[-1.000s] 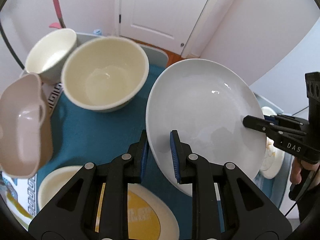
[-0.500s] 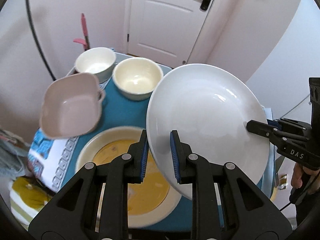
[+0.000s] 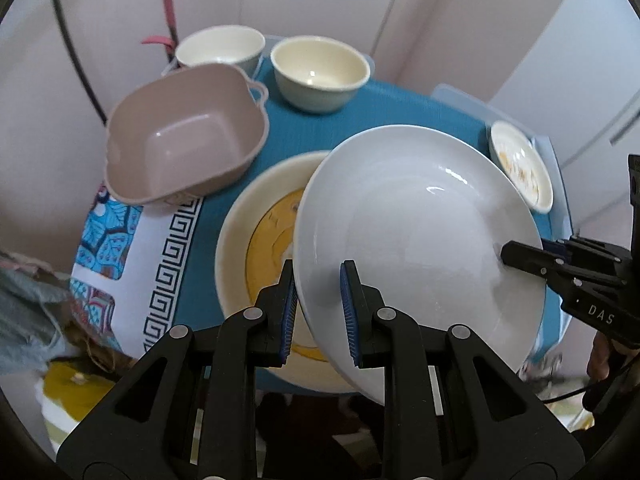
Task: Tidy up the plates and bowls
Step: 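Lift the white plate and lower it onto the yellow duck plate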
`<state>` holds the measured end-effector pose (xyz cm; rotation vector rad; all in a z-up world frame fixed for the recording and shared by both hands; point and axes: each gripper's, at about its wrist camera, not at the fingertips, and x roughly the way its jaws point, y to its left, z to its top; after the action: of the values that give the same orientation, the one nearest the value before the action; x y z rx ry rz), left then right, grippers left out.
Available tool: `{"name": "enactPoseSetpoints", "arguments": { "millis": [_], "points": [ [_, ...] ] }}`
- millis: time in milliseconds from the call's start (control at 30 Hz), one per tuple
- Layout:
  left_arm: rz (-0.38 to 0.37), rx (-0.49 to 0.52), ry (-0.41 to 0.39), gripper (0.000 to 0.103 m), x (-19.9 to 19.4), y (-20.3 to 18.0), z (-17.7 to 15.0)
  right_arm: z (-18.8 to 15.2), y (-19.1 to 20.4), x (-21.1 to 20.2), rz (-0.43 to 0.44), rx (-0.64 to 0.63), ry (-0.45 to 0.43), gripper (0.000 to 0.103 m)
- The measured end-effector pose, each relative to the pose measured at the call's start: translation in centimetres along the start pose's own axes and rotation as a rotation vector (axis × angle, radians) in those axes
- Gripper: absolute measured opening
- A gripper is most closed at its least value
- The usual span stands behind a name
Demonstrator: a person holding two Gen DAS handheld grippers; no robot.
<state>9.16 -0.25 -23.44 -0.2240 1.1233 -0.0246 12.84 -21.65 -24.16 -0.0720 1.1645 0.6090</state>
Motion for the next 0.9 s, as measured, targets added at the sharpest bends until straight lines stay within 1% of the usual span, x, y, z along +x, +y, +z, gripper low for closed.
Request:
{"name": "enactPoseSetpoints", "arguments": {
  "millis": [100,200,433,667,900],
  "points": [
    [-0.025,0.050,0.030,0.019,1.4,1.0,-0.1,-0.4,0.8,1.1,-0.042,0.037,0.005,0.017],
    [-0.039,0.087,0.048,0.019,2.6,1.8,-0.1,-0.5,1.2,2.1,-0.066,0.084,0.000,0.017],
    [-0.049,0.190,0.078,0.019,4.6,2.7,0.4,-1.2,2.6,3.1,-0.149,0.126,-0.012,0.017],
    [-0.026,0.293,0.088,0.019,5.4,1.8,0.8,-1.6,2.6,3.5,-0.196,0.163,-0.014,0.017],
    [-0.007,0.344,0.100,0.019,6.0,1.5,0.7,-1.9,2.9,3.8,-0.221,0.183,-0.021,0.017]
  ]
}}
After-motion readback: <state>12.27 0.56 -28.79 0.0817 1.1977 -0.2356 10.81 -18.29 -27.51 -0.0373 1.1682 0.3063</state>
